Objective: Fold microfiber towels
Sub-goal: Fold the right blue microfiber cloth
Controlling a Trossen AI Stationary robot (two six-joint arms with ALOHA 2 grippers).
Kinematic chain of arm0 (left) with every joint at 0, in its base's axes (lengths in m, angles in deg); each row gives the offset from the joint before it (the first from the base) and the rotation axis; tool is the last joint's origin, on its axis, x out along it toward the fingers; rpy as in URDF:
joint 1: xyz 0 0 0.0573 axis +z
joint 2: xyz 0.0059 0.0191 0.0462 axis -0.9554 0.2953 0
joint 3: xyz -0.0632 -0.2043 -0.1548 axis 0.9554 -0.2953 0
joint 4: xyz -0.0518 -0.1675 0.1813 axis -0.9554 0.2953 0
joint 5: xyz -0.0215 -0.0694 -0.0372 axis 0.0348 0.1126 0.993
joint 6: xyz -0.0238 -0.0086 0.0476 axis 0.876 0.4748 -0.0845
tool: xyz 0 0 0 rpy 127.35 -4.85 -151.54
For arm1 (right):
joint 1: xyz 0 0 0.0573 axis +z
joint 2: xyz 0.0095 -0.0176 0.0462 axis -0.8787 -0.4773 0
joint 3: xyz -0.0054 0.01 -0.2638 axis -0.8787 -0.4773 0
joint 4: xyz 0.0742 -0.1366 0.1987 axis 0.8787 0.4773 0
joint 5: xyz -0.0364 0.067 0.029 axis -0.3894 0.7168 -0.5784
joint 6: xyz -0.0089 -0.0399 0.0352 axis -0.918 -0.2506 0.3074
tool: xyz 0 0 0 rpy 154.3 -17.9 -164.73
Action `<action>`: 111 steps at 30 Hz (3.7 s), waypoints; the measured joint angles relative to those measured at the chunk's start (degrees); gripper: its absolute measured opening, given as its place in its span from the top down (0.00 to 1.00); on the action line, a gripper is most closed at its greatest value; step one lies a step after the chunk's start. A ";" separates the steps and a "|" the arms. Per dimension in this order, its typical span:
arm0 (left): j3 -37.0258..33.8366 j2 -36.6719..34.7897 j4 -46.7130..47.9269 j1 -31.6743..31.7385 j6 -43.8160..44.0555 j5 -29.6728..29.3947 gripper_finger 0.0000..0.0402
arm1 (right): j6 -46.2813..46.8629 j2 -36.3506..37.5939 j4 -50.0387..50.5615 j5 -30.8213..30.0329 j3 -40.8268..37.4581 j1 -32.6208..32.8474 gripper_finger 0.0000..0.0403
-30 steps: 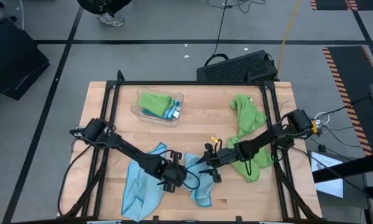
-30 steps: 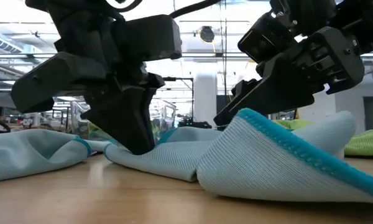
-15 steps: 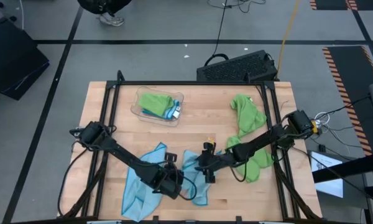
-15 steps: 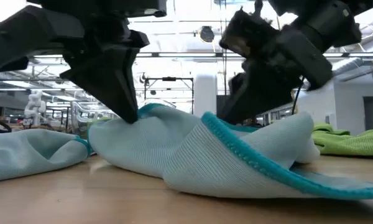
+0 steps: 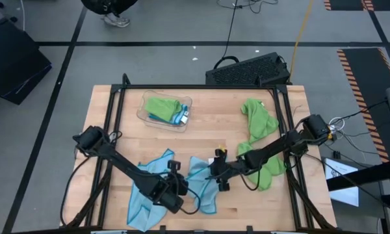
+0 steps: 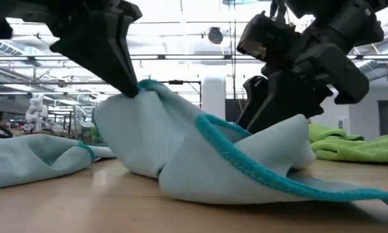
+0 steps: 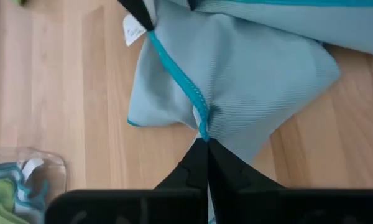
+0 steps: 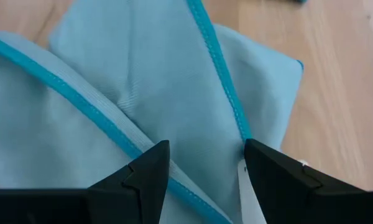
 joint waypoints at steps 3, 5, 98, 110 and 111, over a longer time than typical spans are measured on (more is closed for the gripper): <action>0.00 0.11 0.14 -0.37 -0.27 -0.85 0.99 | 0.83 0.38 -1.22 1.98 -0.34 -0.13 0.50; 0.00 0.11 -0.04 -0.31 -0.67 -1.75 0.99 | 1.54 0.33 -2.62 6.70 -0.72 -0.46 0.50; 0.00 0.11 2.33 1.09 2.20 -31.01 0.97 | 34.06 10.78 15.86 1.50 -9.79 6.38 0.35; 0.00 0.11 2.31 1.26 2.11 -30.99 0.97 | 28.12 10.97 -9.79 15.13 -20.34 0.33 0.37; 0.00 0.11 2.31 1.26 2.11 -30.99 0.97 | 27.90 10.95 -11.26 16.19 -20.99 -0.09 0.38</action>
